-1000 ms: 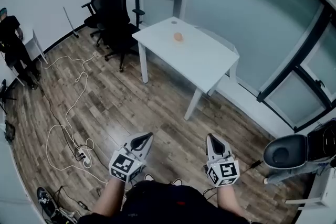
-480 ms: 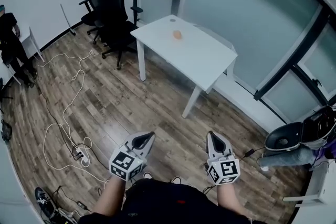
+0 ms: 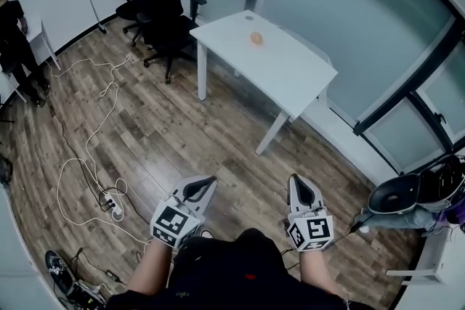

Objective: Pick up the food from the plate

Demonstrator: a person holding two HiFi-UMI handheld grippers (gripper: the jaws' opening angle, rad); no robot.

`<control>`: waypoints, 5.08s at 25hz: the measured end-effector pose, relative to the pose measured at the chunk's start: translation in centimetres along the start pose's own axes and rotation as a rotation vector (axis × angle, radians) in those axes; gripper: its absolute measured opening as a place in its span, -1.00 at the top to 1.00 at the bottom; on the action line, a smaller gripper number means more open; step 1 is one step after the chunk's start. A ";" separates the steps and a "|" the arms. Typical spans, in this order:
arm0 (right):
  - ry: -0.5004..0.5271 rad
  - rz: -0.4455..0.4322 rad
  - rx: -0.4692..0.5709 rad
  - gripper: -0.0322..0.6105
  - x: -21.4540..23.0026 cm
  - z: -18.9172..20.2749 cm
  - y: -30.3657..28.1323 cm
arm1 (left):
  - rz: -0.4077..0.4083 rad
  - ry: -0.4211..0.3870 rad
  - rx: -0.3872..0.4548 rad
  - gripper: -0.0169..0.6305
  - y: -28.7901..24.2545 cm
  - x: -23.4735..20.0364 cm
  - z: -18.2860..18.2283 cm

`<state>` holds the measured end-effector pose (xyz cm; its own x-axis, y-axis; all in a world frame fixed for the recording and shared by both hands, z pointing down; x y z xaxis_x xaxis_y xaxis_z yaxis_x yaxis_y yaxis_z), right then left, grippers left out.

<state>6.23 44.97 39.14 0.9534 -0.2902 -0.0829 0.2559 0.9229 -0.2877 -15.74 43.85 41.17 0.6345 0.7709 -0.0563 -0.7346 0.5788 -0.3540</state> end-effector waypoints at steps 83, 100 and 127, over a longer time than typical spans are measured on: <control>-0.055 -0.084 -0.085 0.82 28.1 -10.4 -56.3 | 0.007 0.052 -0.012 0.88 -44.3 -42.3 -18.0; -0.057 -0.018 -0.138 0.82 23.4 -16.8 -73.2 | 0.153 0.048 -0.031 0.88 -49.2 -61.6 -20.6; -0.116 -0.118 -0.163 0.82 36.9 -14.5 -89.4 | 0.129 0.010 -0.137 0.88 -67.6 -65.0 -26.1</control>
<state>16.19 -51.91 48.01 0.9327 -0.3541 0.0681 0.3466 0.8283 -0.4403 -1.03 -52.37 44.41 0.5396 0.8335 -0.1184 -0.7711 0.4329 -0.4669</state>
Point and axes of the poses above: the fingertips, and each gripper's own axes: y backward along the fingers, x to its right, z out of its underside, the point moved 2 cm from there along y, backward along the fingers, and after that the axes turned 10 degrees about -x, right-handed, at the moved point
